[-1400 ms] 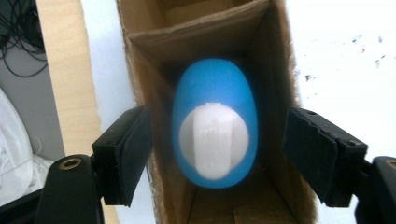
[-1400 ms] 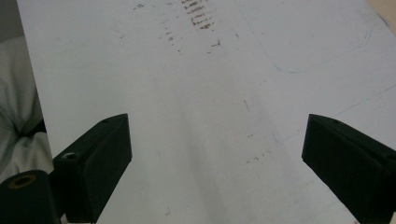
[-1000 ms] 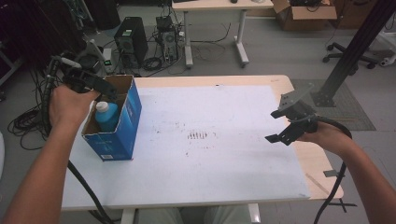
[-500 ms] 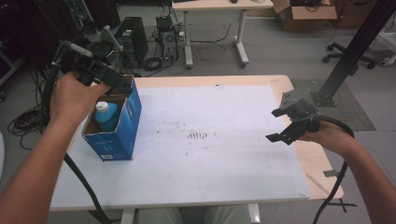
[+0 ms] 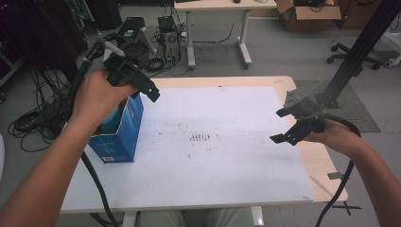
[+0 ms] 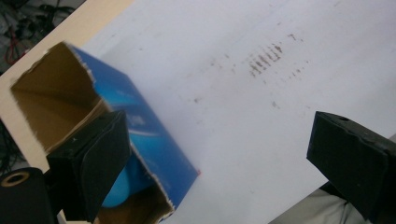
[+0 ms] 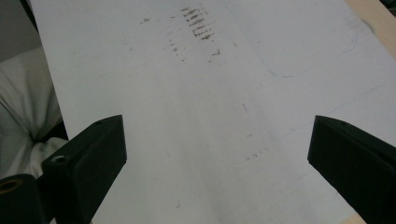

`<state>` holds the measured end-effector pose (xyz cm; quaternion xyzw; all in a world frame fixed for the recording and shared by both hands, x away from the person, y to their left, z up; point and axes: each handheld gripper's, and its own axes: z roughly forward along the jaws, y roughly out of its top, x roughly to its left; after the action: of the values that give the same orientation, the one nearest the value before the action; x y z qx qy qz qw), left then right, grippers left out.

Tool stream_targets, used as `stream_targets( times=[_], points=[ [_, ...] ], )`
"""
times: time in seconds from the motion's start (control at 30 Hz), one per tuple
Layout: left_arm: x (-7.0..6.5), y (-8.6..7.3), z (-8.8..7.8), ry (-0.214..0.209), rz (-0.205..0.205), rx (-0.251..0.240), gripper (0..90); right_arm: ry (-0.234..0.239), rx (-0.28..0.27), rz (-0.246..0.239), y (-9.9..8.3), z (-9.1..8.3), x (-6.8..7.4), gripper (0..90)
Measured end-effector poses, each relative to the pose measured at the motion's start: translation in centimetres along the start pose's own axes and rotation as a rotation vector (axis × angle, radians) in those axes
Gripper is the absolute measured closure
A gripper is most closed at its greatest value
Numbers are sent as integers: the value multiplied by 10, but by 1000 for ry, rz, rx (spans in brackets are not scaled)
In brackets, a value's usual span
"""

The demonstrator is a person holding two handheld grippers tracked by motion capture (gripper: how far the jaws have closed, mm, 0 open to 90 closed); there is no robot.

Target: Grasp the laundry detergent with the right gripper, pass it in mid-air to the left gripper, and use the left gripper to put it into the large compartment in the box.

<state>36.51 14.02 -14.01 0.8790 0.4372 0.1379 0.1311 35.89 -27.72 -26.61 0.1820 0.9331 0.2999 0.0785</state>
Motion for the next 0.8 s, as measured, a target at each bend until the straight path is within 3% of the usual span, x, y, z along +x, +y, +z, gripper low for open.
stream_targets(
  times=[0.3,0.8],
  points=[
    [-17,14,20,-44,85,13,63,3,29,-5,3,0,-1,35],
    [-26,23,41,-86,179,31,58,12,74,-4,13,0,-2,34]
  ],
)
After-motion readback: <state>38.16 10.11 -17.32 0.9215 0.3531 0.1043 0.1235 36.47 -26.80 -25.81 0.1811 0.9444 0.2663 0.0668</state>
